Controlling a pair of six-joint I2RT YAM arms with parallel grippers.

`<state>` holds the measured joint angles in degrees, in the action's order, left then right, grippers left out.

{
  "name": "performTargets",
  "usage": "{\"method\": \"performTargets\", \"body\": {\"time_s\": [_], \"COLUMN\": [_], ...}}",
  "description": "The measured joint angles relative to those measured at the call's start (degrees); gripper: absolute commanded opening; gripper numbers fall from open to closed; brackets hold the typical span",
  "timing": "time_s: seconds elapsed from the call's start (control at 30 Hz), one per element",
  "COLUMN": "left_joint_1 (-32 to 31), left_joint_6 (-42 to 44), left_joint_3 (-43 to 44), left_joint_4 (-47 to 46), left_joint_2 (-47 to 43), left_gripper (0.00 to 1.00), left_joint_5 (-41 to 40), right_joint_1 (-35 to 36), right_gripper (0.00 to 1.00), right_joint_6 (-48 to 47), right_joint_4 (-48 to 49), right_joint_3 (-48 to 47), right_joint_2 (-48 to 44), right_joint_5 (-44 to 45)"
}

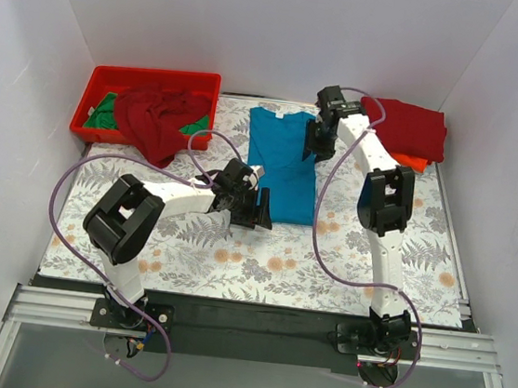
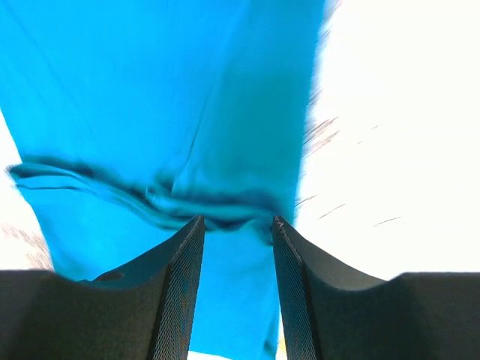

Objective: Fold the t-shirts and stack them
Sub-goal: Fold the tshirt

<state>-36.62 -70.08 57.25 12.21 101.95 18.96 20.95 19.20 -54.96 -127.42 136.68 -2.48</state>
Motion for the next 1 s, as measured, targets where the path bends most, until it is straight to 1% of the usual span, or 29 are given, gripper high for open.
{"method": "performTargets", "body": {"time_s": [0.1, 0.17, 0.2, 0.3, 0.53, 0.7, 0.87, 1.0], "left_joint_1": [0.00, -0.04, -0.11, -0.22, -0.31, 1.25, 4.79, 6.67], "left_joint_6": [0.00, 0.00, 0.00, -0.04, -0.04, -0.81, -1.38, -1.81], "left_joint_3": [-0.28, -0.31, -0.31, 0.11, 3.93, 7.41, 7.52, 7.52], "left_joint_4": [-0.20, -0.04, 0.09, 1.53, 8.52, 10.93, 12.07, 12.57], "left_joint_2": [-0.24, -0.33, -0.39, -0.50, -0.50, -0.50, -0.50, -0.50], "left_gripper": [0.60, 0.61, 0.61, 0.61, 0.64, 0.64, 0.64, 0.64], "left_joint_5": [0.04, 0.02, 0.02, -0.09, -2.62, -3.76, -4.04, -4.55], "right_joint_1": [-2.38, -3.58, -3.89, -3.69, -1.20, -0.20, -0.20, -0.20], "right_gripper": [0.48, 0.48, 0.48, 0.48, 0.48, 0.48, 0.47, 0.47], "right_joint_6": [0.17, 0.15, 0.09, -0.13, -1.49, -1.33, -0.83, -0.48], "right_joint_4": [1.62, 1.88, 2.78, 3.02, 4.39, 7.21, 9.62, 10.71], "right_joint_3": [-2.14, -1.81, -0.17, 7.61, 29.88, 41.77, 48.28, 49.96], "right_joint_2": [-0.22, -0.55, -1.25, -5.33, -20.92, -30.10, -31.19, -31.19], "right_joint_5": [0.22, 0.17, -0.07, -1.18, -3.85, -5.88, -7.13, -7.85]}}
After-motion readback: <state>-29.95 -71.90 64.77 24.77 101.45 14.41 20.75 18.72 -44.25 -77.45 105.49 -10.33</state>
